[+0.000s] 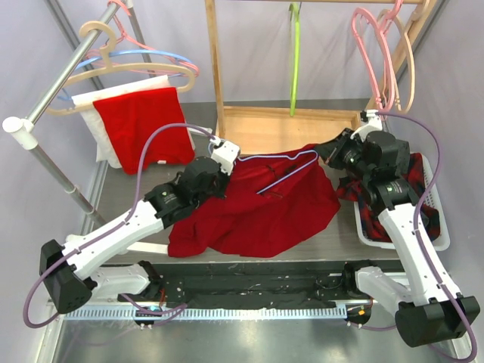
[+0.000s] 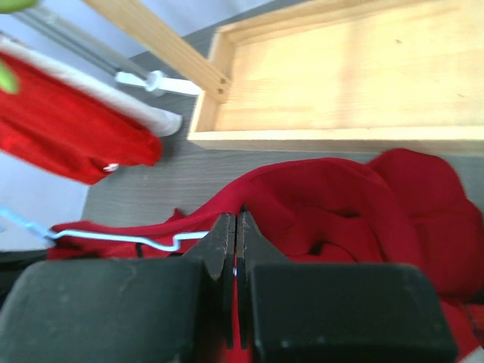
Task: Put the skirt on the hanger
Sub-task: Hang the skirt on the hanger.
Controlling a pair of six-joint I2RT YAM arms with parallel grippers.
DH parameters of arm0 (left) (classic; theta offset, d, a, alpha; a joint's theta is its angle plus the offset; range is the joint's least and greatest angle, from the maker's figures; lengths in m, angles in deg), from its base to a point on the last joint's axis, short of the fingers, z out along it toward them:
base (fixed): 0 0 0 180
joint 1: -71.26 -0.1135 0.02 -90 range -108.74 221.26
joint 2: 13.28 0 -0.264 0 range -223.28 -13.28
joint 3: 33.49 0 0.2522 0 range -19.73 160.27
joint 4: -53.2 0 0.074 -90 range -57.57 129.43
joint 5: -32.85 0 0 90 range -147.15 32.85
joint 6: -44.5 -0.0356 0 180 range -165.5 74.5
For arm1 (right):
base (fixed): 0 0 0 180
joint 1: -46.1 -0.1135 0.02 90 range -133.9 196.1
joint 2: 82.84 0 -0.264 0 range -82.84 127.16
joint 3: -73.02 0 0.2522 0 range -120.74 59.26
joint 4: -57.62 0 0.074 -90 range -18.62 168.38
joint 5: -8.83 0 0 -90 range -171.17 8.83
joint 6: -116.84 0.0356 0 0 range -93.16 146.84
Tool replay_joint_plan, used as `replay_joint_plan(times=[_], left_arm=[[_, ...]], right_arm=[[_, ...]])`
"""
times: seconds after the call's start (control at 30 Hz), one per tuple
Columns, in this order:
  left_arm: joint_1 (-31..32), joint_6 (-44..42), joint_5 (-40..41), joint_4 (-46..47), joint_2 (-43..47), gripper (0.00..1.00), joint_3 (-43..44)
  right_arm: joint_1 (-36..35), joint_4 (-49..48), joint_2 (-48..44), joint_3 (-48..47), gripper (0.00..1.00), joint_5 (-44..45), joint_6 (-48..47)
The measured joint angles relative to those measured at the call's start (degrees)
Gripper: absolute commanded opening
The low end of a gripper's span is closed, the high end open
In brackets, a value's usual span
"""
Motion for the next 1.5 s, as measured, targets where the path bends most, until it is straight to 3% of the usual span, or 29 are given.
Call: replay_joint_plan(times=[0.23, 0.4, 0.83, 1.03, 1.5], left_arm=[[1.5, -0.9, 3.2, -1.4, -2.9, 0.00, 3.3], [3.0, -2.6, 3.9, -1.9, -3.7, 0.00, 4.7], [4.6, -2.7, 9.4, -3.4, 0.4, 0.00, 2.0], [5.0, -2.5, 12.2, -2.2, 3.0, 0.00, 0.2], [5.5, -2.2, 20.4, -0.5, -2.0, 0.00, 0.3]], right_arm=[[1.3, -7.3, -0.2, 2.8, 0.01, -9.2, 0.4], [1.3, -10.4, -0.2, 6.5, 0.01, -10.6, 0.7], [0.2, -4.5, -0.2, 7.2, 0.01, 1.3, 0.8], [-0.6, -3.7, 0.0, 7.2, 0.01, 1.0, 2.3], [-0.2, -1.6, -0.2, 4.7, 0.01, -0.9, 7.9]])
